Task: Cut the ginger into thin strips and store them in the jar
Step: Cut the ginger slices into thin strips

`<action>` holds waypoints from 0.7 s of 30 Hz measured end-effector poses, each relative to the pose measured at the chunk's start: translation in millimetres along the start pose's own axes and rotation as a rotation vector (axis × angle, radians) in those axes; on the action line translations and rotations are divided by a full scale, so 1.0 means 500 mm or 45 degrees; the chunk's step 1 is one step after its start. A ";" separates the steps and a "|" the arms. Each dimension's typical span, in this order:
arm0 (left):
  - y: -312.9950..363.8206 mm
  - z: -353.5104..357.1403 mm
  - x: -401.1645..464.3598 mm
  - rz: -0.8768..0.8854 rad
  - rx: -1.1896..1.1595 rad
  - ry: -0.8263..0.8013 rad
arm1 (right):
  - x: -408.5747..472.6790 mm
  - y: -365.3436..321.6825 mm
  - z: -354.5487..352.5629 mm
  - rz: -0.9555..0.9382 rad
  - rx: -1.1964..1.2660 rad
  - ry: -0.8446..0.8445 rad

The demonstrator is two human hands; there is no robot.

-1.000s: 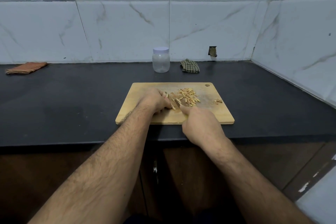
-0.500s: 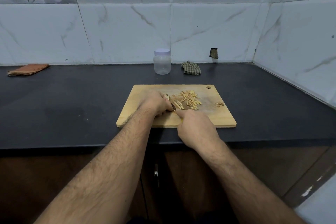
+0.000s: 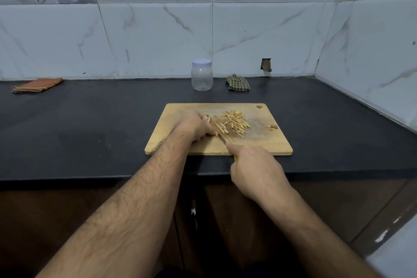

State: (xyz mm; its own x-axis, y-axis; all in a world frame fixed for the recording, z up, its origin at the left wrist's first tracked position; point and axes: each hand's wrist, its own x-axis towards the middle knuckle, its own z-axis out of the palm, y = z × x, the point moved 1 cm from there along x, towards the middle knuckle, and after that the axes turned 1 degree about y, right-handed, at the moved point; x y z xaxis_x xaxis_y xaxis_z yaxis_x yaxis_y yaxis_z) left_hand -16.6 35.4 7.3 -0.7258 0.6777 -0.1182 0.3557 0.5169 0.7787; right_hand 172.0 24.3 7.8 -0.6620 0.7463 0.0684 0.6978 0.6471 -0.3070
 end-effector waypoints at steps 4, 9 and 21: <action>-0.003 -0.001 0.000 0.011 -0.007 -0.004 | 0.022 -0.005 -0.004 0.056 0.032 0.044; -0.013 -0.006 0.004 0.086 -0.017 -0.066 | 0.022 -0.002 -0.013 0.045 0.136 0.085; -0.053 -0.032 0.011 0.020 -0.387 0.134 | 0.038 0.008 -0.016 0.004 0.078 0.041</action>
State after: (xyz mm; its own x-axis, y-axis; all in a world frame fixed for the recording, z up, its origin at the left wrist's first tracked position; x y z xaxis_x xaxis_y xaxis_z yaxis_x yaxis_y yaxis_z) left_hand -39.6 16.8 -4.2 -0.7844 0.6180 -0.0527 0.1865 0.3161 0.9302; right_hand 164.6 42.4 15.4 -0.6498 0.7538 0.0976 0.6814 0.6346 -0.3647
